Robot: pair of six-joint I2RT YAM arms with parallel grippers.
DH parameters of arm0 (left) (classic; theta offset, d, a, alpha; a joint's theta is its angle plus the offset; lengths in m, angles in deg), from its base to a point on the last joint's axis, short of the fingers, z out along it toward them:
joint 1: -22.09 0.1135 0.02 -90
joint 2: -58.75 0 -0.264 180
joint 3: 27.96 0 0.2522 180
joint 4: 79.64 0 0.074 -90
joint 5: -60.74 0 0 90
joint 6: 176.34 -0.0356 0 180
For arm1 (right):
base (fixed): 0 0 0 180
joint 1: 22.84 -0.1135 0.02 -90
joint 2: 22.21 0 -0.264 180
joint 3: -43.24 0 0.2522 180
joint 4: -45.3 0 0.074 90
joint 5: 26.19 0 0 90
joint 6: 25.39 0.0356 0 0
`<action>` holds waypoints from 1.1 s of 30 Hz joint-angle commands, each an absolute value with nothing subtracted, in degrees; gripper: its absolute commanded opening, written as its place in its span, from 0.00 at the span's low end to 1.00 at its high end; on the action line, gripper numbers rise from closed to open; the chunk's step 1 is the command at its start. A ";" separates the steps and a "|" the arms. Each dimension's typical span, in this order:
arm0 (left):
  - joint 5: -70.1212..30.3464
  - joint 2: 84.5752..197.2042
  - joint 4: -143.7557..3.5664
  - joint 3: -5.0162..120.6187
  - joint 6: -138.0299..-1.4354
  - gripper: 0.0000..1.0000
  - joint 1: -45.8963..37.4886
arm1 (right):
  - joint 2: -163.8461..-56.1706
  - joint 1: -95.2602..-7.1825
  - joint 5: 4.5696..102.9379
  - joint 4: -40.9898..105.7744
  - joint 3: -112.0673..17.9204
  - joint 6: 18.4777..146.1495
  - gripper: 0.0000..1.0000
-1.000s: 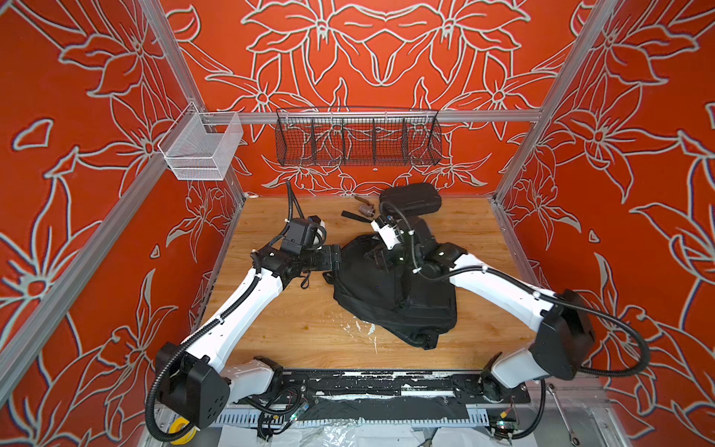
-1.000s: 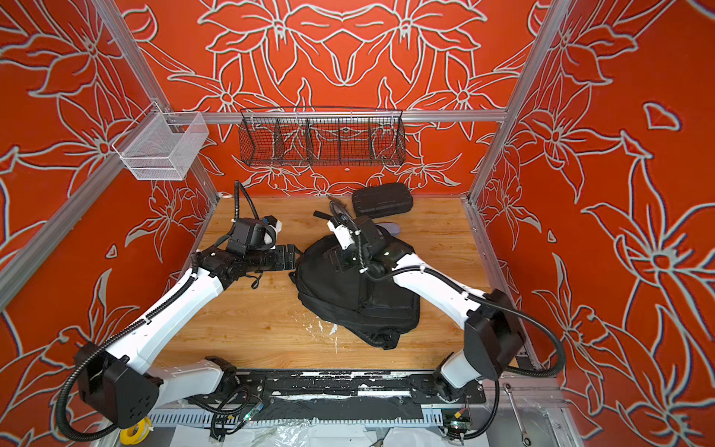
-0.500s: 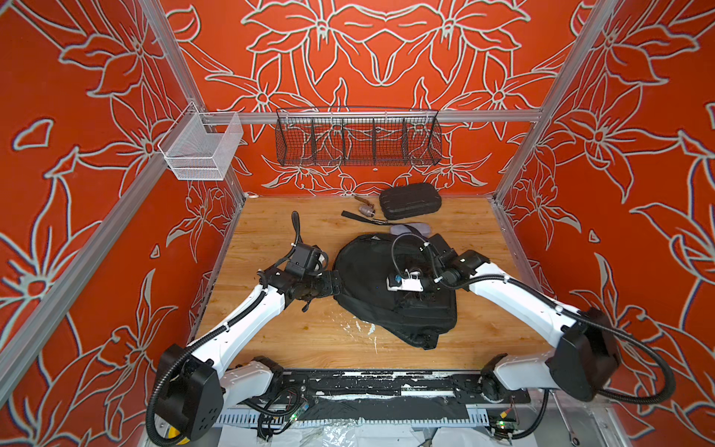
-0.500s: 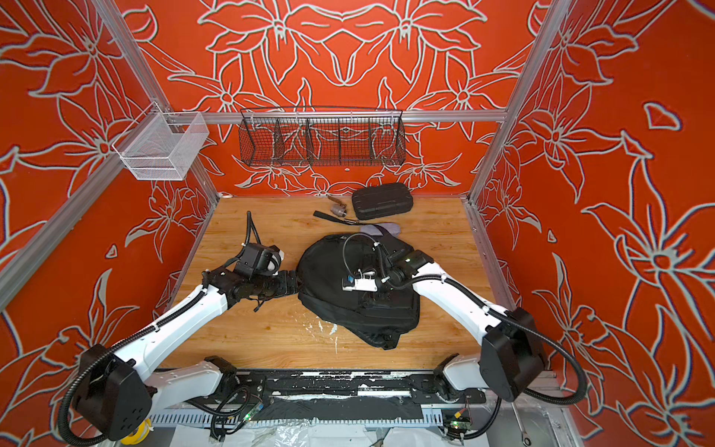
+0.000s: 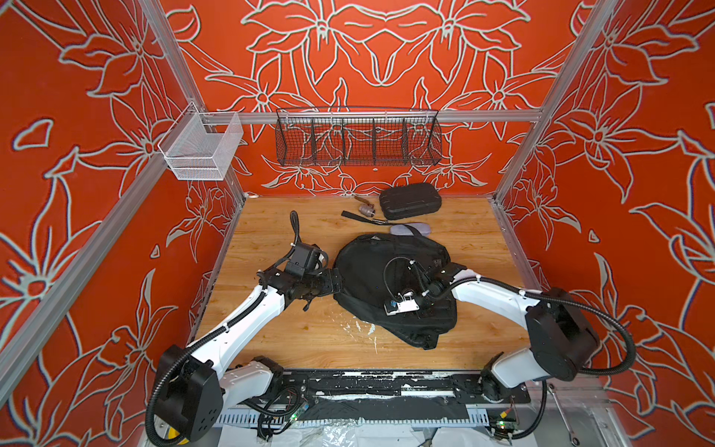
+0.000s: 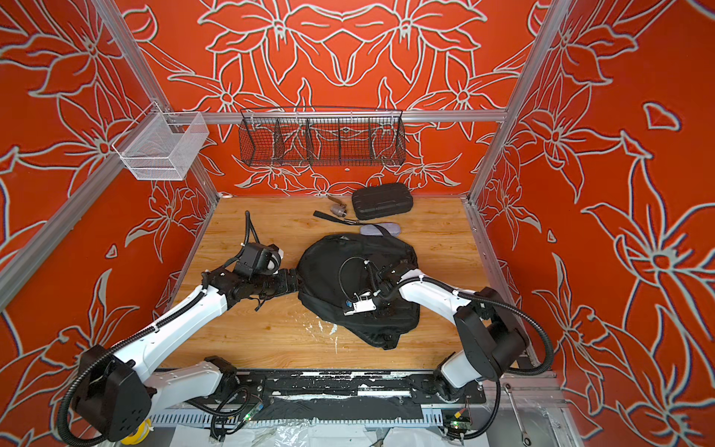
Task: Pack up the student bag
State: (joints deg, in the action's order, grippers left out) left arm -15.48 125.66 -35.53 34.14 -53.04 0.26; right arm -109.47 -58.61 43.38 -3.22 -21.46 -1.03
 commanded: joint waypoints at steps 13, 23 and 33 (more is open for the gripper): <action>-16.88 127.06 -34.15 37.10 -54.30 0.82 -0.06 | -110.97 -59.18 48.56 11.55 -17.41 2.45 0.42; -16.70 128.60 -33.64 38.58 -54.78 0.82 -0.06 | -111.15 -59.01 45.53 14.61 -17.89 5.12 0.42; -17.60 128.44 -33.09 39.62 -55.14 0.81 -0.04 | -108.74 -56.41 40.15 12.37 -20.36 2.47 0.38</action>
State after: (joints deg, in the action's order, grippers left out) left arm -16.66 128.37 -34.46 38.53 -54.50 0.26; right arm -109.14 -56.92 43.58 13.52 -18.11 4.32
